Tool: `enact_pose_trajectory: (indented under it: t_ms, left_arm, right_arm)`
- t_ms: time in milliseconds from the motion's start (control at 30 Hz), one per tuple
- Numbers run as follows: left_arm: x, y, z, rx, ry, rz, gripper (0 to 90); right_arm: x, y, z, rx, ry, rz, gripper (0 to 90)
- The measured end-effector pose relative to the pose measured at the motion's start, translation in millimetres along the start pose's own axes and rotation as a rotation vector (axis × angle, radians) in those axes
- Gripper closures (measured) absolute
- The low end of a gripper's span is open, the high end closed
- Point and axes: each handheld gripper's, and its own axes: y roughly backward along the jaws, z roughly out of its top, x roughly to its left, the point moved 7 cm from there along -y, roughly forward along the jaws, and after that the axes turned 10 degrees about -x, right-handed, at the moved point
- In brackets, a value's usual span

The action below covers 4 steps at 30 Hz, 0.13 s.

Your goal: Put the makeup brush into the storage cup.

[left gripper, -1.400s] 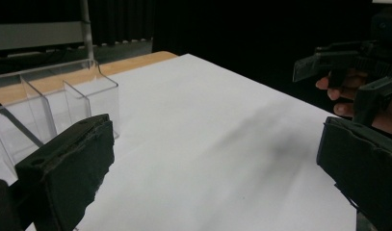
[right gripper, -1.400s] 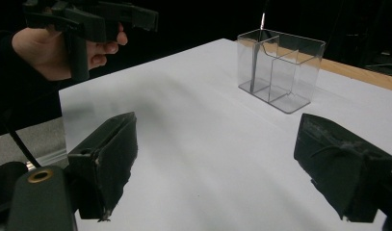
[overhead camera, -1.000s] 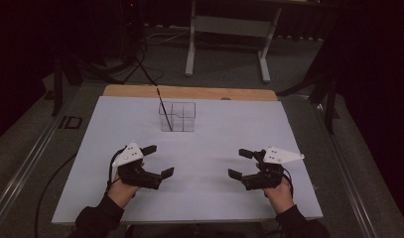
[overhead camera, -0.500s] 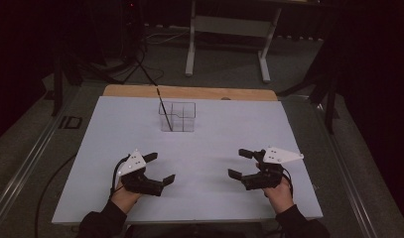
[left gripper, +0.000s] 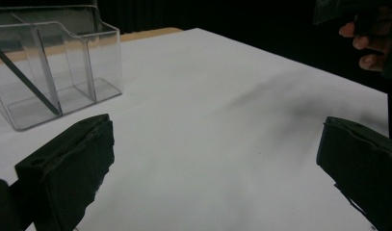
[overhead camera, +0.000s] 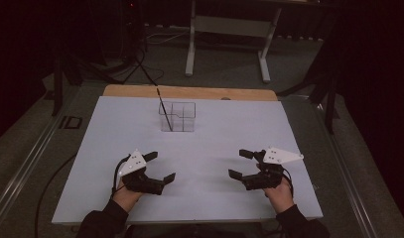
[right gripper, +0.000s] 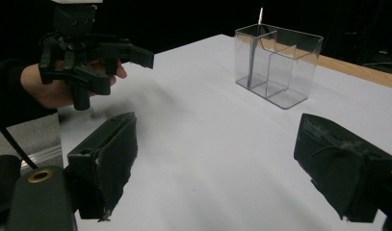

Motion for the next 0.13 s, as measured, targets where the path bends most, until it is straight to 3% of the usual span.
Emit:
enact_pose_trajectory:
  t_ms: [133]
  left_arm:
    - [-0.2,0.2,0.3,-0.001,0.001,-0.001,0.1]
  right_arm:
    - [-0.3,-0.1,-1.0,0.004,-0.003,-0.001,14.9]
